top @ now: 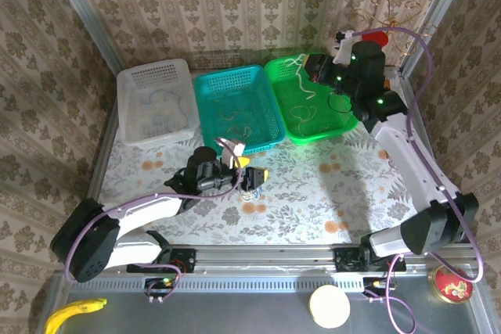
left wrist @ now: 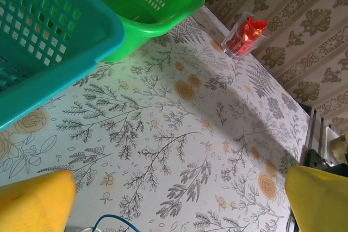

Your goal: Untangle the cables

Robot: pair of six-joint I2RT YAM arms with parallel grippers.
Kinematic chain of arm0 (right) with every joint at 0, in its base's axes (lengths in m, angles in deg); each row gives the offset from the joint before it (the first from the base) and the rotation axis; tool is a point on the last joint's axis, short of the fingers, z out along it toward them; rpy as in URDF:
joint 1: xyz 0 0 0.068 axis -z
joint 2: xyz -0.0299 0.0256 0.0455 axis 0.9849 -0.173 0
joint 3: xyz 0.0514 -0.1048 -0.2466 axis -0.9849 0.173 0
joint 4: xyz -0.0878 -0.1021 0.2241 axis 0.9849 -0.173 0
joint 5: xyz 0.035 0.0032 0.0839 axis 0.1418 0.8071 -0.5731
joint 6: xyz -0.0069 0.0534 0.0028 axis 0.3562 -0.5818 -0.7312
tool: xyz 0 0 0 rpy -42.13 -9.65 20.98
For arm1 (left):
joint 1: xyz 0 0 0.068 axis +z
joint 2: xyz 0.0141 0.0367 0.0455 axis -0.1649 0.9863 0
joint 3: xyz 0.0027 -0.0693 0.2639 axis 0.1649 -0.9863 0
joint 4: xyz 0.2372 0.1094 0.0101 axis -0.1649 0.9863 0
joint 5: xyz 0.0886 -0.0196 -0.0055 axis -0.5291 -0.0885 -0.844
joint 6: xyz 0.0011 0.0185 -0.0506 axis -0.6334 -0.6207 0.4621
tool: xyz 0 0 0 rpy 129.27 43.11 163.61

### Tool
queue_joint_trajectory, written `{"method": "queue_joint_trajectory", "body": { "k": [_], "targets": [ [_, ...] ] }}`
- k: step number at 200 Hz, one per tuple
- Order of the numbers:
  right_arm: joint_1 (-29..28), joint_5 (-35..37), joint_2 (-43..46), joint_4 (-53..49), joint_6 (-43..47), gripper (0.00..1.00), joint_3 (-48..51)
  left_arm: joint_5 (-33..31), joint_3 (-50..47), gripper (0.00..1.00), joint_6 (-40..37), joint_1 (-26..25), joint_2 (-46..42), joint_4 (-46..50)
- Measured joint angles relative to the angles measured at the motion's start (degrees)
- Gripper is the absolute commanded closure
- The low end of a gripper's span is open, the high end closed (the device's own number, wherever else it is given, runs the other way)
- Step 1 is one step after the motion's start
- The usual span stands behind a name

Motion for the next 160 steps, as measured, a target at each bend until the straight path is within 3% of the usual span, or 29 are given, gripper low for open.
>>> {"method": "queue_joint_trajectory", "body": {
  "k": [93, 114, 124, 138, 160],
  "targets": [
    [0.3, 9.2, -17.8, 2.5, 6.2, 1.00, -1.6, -3.1, 3.0, 0.00, 0.0, 0.0, -7.1, 7.9],
    [0.3, 9.8, -20.4, 2.3, 7.1, 0.63, -3.5, -3.9, 3.0, 0.00, 0.0, 0.0, -7.6, 8.6],
    [0.3, 9.9, -21.3, 2.2, 7.2, 0.52, -4.4, -4.3, 3.0, 0.00, 0.0, 0.0, -7.6, 8.8],
    [0.3, 9.9, -21.7, 1.8, 7.9, 0.46, -5.2, -4.9, 3.1, 0.00, 0.0, 0.0, -7.6, 9.7],
    [0.3, 9.5, -21.6, 1.2, 8.5, 0.44, -5.6, -5.6, 3.1, 0.00, 0.1, 0.0, -7.6, 11.3]
  ]
}}
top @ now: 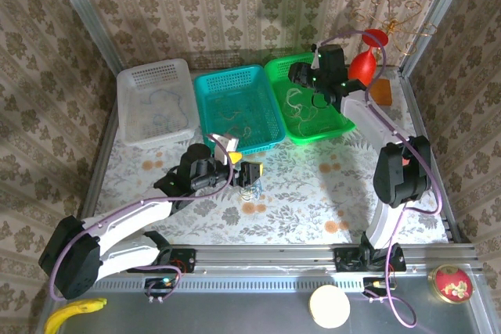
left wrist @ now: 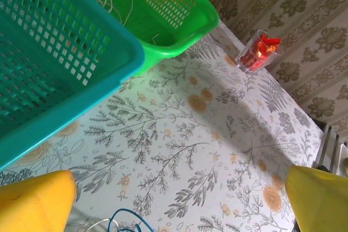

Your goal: Untangle the cables

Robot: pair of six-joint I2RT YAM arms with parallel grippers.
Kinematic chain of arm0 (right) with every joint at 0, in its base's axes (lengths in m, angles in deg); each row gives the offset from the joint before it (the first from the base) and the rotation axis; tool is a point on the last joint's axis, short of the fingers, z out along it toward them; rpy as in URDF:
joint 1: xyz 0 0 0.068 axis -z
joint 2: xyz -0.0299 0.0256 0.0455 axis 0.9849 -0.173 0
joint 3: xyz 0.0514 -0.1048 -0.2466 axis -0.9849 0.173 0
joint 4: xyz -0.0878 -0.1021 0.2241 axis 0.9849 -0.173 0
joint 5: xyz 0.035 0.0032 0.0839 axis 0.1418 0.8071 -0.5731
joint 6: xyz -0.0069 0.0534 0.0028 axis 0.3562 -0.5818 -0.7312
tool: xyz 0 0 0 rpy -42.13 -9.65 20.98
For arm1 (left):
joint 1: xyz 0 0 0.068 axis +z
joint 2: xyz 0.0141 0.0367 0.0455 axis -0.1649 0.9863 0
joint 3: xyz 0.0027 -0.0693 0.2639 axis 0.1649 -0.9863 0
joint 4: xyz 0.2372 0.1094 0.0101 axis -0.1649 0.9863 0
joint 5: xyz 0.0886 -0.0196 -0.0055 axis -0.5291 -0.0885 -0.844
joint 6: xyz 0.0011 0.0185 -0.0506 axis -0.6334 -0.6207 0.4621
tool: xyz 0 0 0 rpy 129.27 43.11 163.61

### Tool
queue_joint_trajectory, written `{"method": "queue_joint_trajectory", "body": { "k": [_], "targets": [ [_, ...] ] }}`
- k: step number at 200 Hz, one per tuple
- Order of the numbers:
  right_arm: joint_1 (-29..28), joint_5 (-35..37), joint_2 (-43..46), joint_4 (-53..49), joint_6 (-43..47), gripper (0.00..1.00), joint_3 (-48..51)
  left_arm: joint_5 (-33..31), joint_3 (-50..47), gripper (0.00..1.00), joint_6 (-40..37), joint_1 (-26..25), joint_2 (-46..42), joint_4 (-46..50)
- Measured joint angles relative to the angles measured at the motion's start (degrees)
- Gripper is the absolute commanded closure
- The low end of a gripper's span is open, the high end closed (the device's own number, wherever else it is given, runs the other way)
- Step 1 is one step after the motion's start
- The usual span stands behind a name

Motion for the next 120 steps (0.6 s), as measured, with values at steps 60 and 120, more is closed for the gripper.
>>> {"method": "queue_joint_trajectory", "body": {
  "k": [60, 120],
  "targets": [
    [-0.4, -4.5, 8.5, -0.7, -0.7, 0.44, 4.4, -1.9, 0.2, 0.00, 0.8, 0.1, 0.0, 2.0],
    [-4.6, -8.0, 25.5, 1.4, -3.7, 0.44, 22.0, -2.9, 0.2, 0.00, 3.7, 2.9, 0.0, 4.2]
  ]
}}
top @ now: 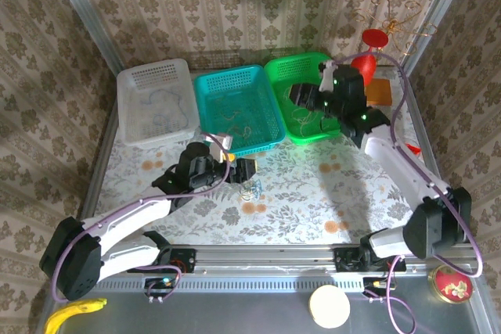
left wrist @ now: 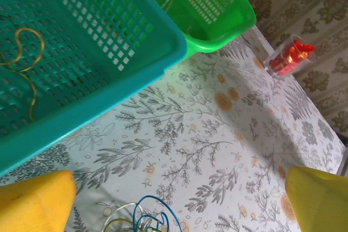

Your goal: Untangle the cables

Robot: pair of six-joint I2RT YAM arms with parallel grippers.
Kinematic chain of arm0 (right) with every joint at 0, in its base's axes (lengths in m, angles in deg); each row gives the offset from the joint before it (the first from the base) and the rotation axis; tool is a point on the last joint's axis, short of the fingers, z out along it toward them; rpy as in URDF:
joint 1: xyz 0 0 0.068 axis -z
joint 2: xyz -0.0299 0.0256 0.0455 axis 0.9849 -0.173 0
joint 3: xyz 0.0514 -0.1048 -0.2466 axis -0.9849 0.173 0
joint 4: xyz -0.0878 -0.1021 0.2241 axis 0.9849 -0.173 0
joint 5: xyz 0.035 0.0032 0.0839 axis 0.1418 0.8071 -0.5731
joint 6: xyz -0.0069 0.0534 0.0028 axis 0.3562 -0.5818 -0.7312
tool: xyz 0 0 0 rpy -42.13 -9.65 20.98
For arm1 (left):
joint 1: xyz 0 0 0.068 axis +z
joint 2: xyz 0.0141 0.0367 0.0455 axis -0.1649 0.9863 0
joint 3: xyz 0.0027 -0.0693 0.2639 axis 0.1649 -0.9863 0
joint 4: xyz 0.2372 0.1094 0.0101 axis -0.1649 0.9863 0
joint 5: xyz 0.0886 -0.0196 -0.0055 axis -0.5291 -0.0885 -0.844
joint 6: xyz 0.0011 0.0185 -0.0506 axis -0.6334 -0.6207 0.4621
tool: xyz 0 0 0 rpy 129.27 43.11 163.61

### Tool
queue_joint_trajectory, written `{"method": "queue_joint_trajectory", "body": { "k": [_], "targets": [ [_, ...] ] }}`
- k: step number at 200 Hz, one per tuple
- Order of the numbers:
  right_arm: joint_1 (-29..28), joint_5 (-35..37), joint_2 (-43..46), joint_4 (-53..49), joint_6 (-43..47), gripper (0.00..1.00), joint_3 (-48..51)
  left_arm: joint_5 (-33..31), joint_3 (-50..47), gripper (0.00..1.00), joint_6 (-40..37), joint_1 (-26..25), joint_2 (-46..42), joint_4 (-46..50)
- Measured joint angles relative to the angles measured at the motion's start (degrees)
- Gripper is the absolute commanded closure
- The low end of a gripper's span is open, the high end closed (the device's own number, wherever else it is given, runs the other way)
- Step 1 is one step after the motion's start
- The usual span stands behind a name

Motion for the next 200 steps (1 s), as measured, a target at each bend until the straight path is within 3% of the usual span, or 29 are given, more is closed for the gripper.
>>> {"method": "queue_joint_trajectory", "body": {
  "k": [43, 102, 151, 200],
  "targets": [
    [-6.3, -0.7, 7.5, 0.0, -2.1, 0.45, 15.0, -0.7, -0.5, 0.00, 2.8, 3.2, -0.7, 3.4],
    [-16.0, -1.5, 8.7, 1.8, -6.8, 0.47, 31.9, -1.1, -0.9, 0.00, 5.0, 8.4, -6.2, 9.5],
    [-21.9, -2.7, 5.0, 6.2, -9.6, 0.48, 34.1, 0.0, 2.7, 0.00, 5.5, 12.7, -7.1, 15.2],
    [-23.2, -3.3, 0.7, 8.3, -10.2, 0.50, 33.1, 2.6, 10.9, 0.00, 4.4, 14.1, -5.3, 17.7]
  ]
}}
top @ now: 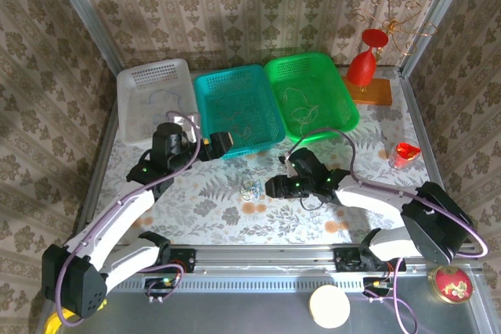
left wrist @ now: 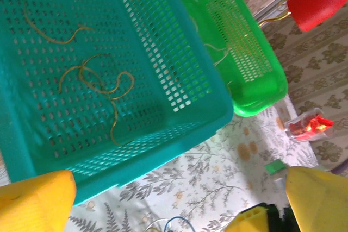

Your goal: Untangle the cables

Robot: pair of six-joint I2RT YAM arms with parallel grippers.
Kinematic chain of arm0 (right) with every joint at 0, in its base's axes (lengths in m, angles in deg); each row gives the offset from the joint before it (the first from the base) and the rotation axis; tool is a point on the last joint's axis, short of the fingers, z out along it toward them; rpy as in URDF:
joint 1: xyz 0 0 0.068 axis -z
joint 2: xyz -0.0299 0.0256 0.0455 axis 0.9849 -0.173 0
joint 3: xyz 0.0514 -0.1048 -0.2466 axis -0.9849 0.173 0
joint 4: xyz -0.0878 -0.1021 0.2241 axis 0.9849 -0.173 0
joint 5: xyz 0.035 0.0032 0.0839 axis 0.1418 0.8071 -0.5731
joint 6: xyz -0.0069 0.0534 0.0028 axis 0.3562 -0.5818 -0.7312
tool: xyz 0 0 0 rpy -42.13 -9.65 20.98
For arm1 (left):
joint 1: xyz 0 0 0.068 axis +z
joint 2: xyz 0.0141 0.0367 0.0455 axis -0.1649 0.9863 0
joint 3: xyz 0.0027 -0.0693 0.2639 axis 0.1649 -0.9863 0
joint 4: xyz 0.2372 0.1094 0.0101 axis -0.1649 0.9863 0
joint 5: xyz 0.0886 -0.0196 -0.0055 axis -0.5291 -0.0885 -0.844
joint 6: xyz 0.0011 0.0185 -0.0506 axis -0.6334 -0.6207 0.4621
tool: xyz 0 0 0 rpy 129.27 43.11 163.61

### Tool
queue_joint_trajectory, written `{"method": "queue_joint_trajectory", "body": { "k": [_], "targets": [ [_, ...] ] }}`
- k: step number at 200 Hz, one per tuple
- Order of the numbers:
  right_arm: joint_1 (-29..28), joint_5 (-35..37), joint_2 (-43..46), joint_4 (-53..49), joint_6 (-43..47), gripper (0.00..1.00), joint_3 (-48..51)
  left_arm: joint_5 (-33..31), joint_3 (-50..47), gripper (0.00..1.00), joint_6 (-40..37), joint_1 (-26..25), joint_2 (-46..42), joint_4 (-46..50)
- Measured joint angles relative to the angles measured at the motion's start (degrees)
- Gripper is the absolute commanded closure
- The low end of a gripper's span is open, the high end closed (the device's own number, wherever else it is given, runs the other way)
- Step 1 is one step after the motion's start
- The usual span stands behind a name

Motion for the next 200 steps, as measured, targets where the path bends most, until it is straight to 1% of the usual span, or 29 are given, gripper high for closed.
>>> {"method": "queue_joint_trajectory", "body": {
  "k": [72, 107, 114, 126, 164, 200],
  "targets": [
    [-0.7, -1.4, -5.1, 2.0, 0.0, 0.55, -3.3, 1.5, 0.6, 0.00, -0.4, 0.3, 1.3, 1.4],
    [-1.1, -1.8, -7.8, 2.3, 0.0, 0.62, -4.7, 1.5, 0.6, 0.00, -0.4, 0.3, 1.3, 1.4],
    [-1.2, -1.9, -8.5, 2.4, 0.1, 0.64, -5.1, 1.6, 0.6, 0.00, -0.4, 0.3, 1.3, 1.4],
    [-1.2, -2.0, -9.3, 2.5, 0.0, 0.72, -5.4, 1.7, 0.5, 0.00, -0.4, 0.3, 1.3, 1.4],
    [-1.2, -2.4, -10.6, 2.8, 0.5, 1.00, -6.2, 2.1, 0.5, 0.00, -0.4, 0.3, 1.3, 1.4],
    [-0.8, -2.4, -8.9, 1.4, 1.3, 1.00, -6.7, 3.1, -1.0, 0.00, -1.3, 0.3, 1.3, 1.0]
  ]
}}
